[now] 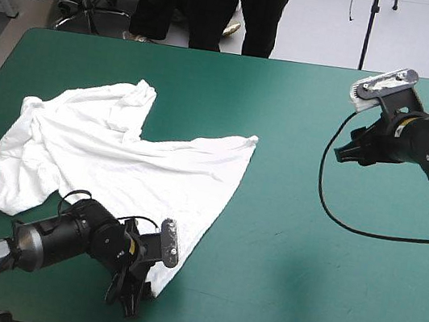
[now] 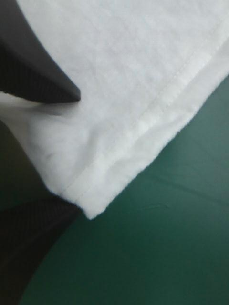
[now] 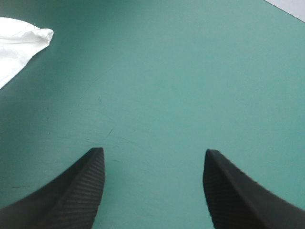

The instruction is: Fold the cloth

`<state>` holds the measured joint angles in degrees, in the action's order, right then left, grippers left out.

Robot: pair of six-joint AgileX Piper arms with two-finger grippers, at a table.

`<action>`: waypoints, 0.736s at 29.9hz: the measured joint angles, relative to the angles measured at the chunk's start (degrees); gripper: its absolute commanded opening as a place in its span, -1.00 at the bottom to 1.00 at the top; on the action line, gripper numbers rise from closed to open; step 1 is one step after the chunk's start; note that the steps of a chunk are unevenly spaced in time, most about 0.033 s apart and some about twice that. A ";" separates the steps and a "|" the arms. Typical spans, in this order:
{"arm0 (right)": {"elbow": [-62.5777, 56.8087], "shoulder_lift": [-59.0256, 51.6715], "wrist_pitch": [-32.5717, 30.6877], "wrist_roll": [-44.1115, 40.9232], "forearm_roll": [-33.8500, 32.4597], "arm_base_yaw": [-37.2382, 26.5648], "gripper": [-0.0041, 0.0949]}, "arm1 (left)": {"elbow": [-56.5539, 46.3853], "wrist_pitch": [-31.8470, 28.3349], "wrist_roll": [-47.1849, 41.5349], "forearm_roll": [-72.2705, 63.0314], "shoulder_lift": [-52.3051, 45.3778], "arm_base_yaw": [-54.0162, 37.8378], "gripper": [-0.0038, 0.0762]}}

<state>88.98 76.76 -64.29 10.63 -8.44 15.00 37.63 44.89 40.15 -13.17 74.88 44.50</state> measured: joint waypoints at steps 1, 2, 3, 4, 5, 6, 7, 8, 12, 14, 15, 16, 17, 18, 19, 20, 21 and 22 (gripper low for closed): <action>0.00 0.22 0.00 0.49 0.29 0.00 0.25 | 0.11 -0.20 0.13 -0.06 0.27 0.00 0.05; 0.00 0.43 0.00 0.81 0.56 0.00 0.25 | 0.26 -0.39 0.26 -0.19 0.49 0.00 0.03; 0.00 0.60 0.07 1.35 0.84 0.00 0.25 | 0.31 -0.54 0.34 -0.33 0.73 0.00 0.00; 0.00 0.82 0.14 2.00 1.12 0.00 0.25 | 0.38 -0.68 0.34 -0.38 0.94 0.00 -0.05; 0.00 1.05 0.20 2.65 1.52 0.00 0.25 | 0.42 -0.76 0.39 -0.53 1.14 0.00 -0.12; 0.00 1.28 0.20 3.32 1.99 0.00 0.25 | 0.49 -0.83 0.39 -0.66 1.30 0.00 -0.21; 0.00 1.55 0.25 4.15 2.60 0.00 0.25 | 0.61 -0.83 0.39 -0.73 1.42 0.00 -0.28; 0.00 1.76 0.36 5.15 3.15 0.00 0.25 | 0.66 -0.90 0.45 -0.81 1.55 0.00 -0.38; 0.00 3.21 0.49 9.16 6.50 0.28 0.25 | 0.90 -0.92 0.56 -1.56 1.86 0.00 -0.78; 0.29 4.40 0.57 10.59 7.63 0.91 0.25 | 0.90 -0.92 0.58 -2.23 1.86 0.00 -0.94; 0.67 5.29 0.63 11.30 7.90 1.44 0.25 | 0.90 -0.87 0.58 -2.72 1.86 0.00 -0.95; 1.24 6.33 0.68 12.05 8.44 2.07 0.25 | 0.90 -0.87 0.58 -3.03 1.86 0.00 -0.95; 2.01 7.51 0.80 12.77 8.44 2.83 0.25 | 0.90 -0.87 0.58 -3.22 1.86 0.00 -0.95; 2.78 8.52 0.89 13.23 8.44 3.45 0.25 | 0.90 -0.87 0.58 -3.43 1.91 0.00 -0.95; 3.95 9.91 1.05 13.80 8.44 4.25 0.25 | 0.90 -0.83 0.58 -3.59 1.91 0.00 -0.95; 5.32 11.47 1.20 14.26 8.44 5.04 0.25 | 0.90 -0.70 0.58 -3.79 1.97 0.00 -0.95; 6.83 13.16 1.29 14.50 8.44 5.79 0.25 | 0.90 -0.64 0.58 -3.90 2.02 0.00 -0.95; 8.47 14.95 1.29 14.65 8.44 6.41 0.25 | 0.90 -0.57 0.58 -4.05 2.04 0.00 -0.95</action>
<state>97.45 91.72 -63.00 25.28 0.00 21.41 38.54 44.32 40.73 -17.22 76.92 44.50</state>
